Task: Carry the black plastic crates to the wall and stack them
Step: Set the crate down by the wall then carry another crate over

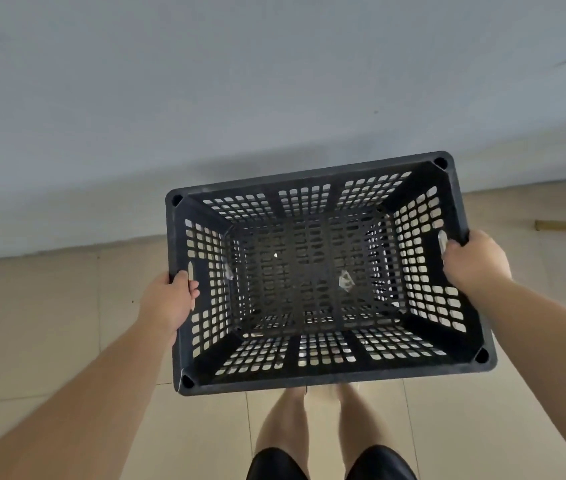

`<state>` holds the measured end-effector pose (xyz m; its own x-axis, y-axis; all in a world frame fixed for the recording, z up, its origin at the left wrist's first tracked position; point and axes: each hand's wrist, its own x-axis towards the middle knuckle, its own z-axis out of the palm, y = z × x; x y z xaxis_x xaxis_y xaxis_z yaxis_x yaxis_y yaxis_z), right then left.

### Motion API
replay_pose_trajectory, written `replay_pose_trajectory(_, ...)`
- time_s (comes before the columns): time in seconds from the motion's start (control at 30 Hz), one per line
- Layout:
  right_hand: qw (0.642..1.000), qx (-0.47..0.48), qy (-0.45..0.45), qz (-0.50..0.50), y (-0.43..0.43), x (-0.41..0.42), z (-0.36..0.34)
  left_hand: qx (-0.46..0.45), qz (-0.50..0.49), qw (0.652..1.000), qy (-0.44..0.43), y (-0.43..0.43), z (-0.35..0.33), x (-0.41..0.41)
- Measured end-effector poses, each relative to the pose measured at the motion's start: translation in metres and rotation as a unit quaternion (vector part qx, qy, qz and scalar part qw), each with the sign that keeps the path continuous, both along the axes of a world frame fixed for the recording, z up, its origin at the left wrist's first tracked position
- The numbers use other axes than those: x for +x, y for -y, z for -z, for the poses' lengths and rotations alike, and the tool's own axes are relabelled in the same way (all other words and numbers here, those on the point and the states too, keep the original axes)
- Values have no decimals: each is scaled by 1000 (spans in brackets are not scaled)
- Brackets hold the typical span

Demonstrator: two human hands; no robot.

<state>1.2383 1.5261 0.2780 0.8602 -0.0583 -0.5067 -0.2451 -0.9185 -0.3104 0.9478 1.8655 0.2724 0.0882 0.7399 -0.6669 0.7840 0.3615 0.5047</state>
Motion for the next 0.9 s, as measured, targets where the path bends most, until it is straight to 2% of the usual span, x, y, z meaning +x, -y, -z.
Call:
replay_pose_trajectory(0.4,1000,-12,-23,3,-17,4,42,14,9,1000,-1,-20,55,5)
replay_pose_trajectory(0.9,998,-4,-69,2,-17,7,46,43,51,997,-31,-2,67,-8)
